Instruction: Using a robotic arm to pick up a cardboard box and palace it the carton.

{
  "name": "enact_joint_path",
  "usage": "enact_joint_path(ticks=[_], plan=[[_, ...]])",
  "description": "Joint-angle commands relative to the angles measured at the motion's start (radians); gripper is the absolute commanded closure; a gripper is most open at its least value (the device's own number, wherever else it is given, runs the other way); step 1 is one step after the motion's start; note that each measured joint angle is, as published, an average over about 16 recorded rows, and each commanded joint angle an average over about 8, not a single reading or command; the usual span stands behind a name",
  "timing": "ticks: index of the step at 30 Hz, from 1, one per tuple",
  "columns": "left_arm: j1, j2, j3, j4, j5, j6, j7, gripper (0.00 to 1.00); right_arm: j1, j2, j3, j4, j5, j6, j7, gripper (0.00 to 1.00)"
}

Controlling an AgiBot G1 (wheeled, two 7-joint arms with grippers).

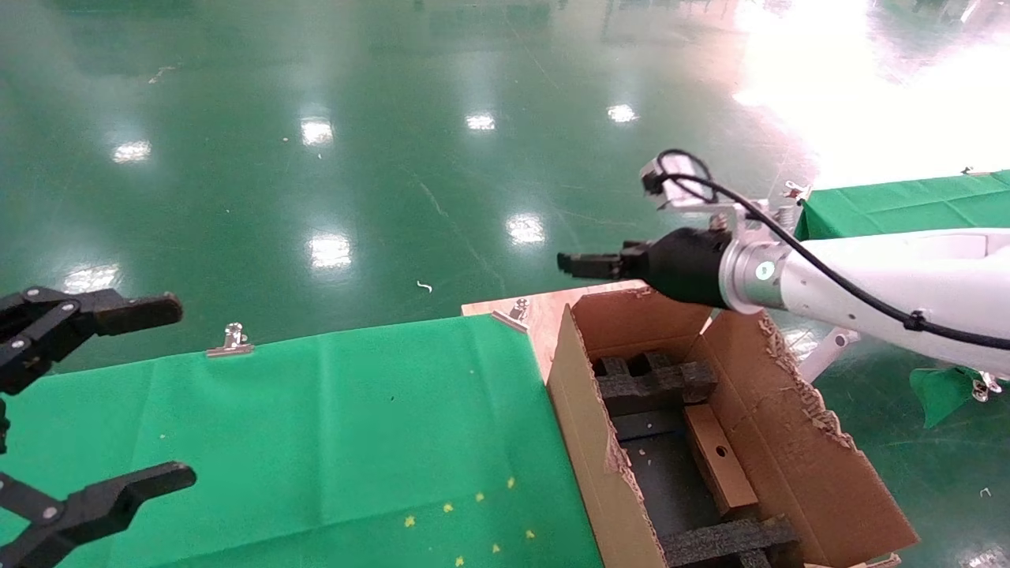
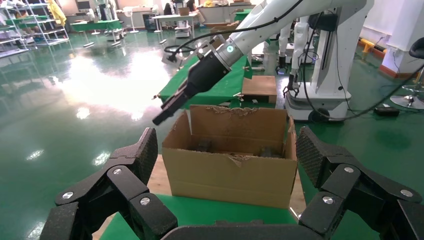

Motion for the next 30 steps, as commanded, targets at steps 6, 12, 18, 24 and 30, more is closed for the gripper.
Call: enact_joint_path(ticks=[6, 12, 18, 24, 30], plan=[[0.0, 0.0, 0.0, 0.0, 0.0, 0.0, 0.0, 0.0, -0.114, -0.011, 0.213, -0.01, 0.137, -0.164, -0.242, 0.0], [0.0, 0.0, 0.0, 0.0, 0.0, 0.0, 0.0, 0.0, -0.213, -0.02, 0.398, -0.019, 0.257, -0.306, -0.452, 0.0], [0.0, 0.0, 0.0, 0.0, 0.0, 0.0, 0.0, 0.0, -0.312, -0.029, 0.582, -0.028, 0.375, -0.448, -0.661, 0.0], [0.0, 0.0, 0.0, 0.0, 0.0, 0.0, 0.0, 0.0, -0.41, -0.038, 0.765, -0.037, 0.493, -0.589, -0.87, 0.0], [0.0, 0.0, 0.0, 0.0, 0.0, 0.0, 0.0, 0.0, -0.509, -0.047, 0.949, -0.046, 0.612, -0.73, -1.079, 0.0]])
